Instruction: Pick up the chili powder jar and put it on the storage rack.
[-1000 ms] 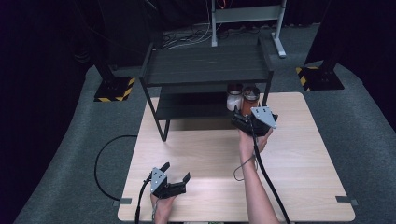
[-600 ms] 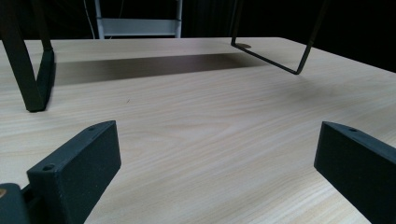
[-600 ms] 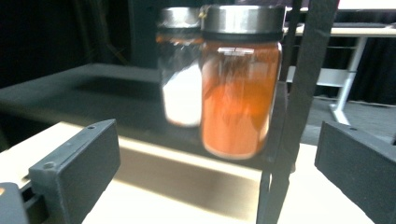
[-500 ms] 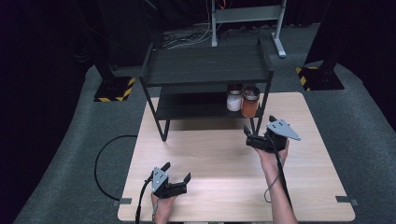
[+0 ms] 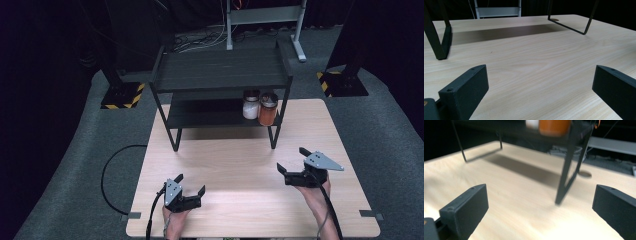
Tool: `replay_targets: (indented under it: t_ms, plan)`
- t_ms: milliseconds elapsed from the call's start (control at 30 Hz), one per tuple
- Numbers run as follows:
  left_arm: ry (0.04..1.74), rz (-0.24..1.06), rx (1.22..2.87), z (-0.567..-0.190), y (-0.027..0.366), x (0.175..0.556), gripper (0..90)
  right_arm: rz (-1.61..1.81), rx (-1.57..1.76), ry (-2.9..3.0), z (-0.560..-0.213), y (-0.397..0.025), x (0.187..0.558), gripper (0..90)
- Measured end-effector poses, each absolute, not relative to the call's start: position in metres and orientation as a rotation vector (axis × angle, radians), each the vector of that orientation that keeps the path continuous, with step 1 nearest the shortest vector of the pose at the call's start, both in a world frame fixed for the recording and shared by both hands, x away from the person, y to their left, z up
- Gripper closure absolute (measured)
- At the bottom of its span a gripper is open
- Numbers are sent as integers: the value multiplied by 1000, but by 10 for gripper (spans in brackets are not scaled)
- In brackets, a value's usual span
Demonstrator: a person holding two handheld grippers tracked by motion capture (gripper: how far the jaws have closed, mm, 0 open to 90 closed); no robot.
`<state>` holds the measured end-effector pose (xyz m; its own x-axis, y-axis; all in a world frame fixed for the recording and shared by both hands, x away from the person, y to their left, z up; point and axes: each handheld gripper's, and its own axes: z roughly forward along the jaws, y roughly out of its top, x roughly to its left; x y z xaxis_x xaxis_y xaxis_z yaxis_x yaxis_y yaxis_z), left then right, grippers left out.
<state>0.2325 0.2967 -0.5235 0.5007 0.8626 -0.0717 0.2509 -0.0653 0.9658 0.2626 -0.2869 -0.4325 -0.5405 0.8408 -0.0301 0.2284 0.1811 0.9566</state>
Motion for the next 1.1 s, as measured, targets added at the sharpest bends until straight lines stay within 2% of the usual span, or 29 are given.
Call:
replay_targets:
  t_ms: [433,1100]
  plan:
    - [985,680,1623,-521,293,233,6,1385,1081,1943,-502,-325,258,0]
    - [994,691,1618,-521,291,232,6,1378,1010,1962,-512,-326,256,0]
